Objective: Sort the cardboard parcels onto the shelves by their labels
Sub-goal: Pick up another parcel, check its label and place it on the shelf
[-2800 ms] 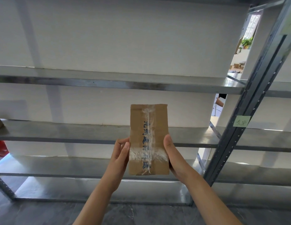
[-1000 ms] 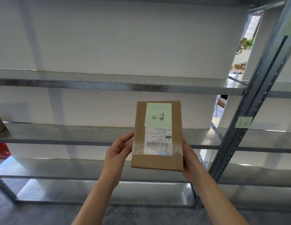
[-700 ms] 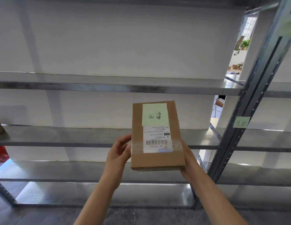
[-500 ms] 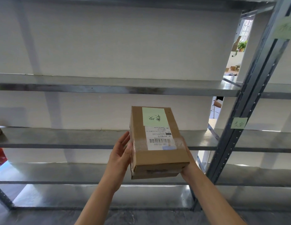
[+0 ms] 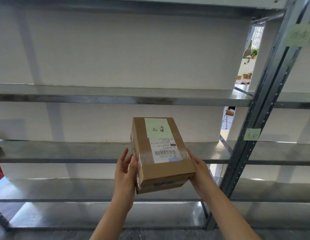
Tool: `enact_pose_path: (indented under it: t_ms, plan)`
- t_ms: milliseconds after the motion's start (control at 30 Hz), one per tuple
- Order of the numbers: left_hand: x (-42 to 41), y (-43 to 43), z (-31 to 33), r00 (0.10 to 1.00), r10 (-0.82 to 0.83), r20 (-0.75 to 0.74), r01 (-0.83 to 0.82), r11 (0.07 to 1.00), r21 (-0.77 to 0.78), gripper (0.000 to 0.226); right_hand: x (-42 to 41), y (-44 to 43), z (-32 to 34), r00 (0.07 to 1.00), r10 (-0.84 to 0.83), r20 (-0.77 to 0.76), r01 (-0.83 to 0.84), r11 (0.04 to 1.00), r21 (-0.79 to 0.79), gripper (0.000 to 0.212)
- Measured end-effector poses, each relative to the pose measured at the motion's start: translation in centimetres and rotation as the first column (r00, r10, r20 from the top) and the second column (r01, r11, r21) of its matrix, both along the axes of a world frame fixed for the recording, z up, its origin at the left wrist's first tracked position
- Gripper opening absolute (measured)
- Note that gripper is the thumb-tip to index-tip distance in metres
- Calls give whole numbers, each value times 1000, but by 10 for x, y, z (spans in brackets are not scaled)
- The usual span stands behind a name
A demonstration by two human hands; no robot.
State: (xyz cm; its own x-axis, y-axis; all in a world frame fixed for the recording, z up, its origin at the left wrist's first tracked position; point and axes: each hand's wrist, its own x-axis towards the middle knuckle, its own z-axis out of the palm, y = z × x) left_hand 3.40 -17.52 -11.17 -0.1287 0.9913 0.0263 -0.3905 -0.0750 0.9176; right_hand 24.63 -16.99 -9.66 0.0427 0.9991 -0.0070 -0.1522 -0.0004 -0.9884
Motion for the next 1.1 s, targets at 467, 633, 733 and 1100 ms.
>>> enact_pose_path:
  t_ms: [467, 633, 733, 1100]
  plan:
    - [-3, 1, -20, 968, 182, 170, -159, 977, -140, 43, 10, 3, -7, 890, 445, 100, -455, 877, 152, 112]
    - [-7, 3, -21, 978, 154, 141, -137, 983, -120, 49, 2, 4, -6, 922, 369, 120, -383, 913, 139, 85]
    - [-13, 7, -19, 997, 59, 48, -56, 997, -57, 68, 5, 4, -3, 959, 267, 92, -277, 954, 119, 83]
    - [-29, 22, -3, 958, -148, -247, 195, 965, 176, 144, 17, 5, -3, 970, 245, -4, -240, 956, 169, 78]
